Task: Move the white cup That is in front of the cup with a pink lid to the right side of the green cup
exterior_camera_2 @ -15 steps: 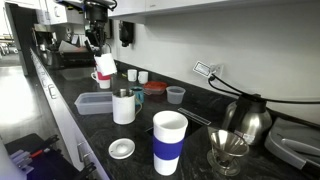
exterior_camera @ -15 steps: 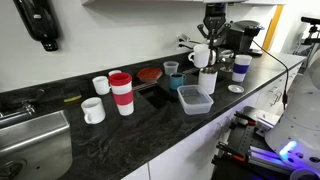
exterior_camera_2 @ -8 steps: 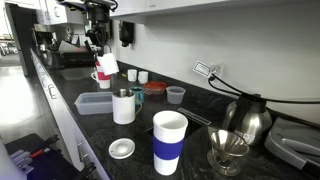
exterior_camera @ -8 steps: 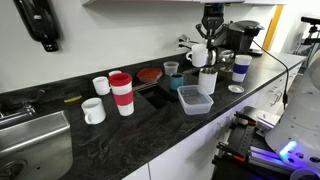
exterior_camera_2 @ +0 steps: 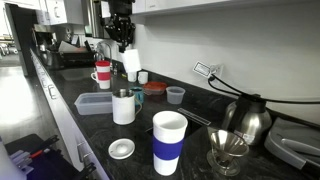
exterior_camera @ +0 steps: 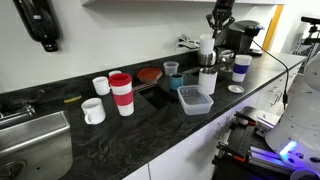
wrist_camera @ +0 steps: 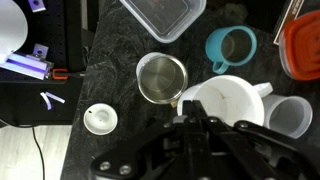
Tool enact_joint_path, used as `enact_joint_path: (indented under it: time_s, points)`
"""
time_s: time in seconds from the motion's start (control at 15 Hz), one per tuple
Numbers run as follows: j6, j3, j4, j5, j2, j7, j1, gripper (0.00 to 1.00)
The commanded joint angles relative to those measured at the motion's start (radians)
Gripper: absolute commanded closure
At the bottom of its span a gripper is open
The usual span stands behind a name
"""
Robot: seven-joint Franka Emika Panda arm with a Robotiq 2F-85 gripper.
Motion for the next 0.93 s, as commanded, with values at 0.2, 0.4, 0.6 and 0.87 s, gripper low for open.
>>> enact_joint_path:
  time_s: [0.2,0.4,0.6,0.87]
  points:
    - [-0.025,-0.069,-0.014,0.003,-0.013,0.005,-0.081,0.99]
    - [-0.025,-0.068,-0.017,0.003,-0.015,0.007,-0.082,0.99]
    - [-0.017,-0.069,-0.017,0.006,-0.006,0.027,-0.091,1.00]
    - [0.000,-0.111,-0.020,0.027,0.041,0.114,-0.133,1.00]
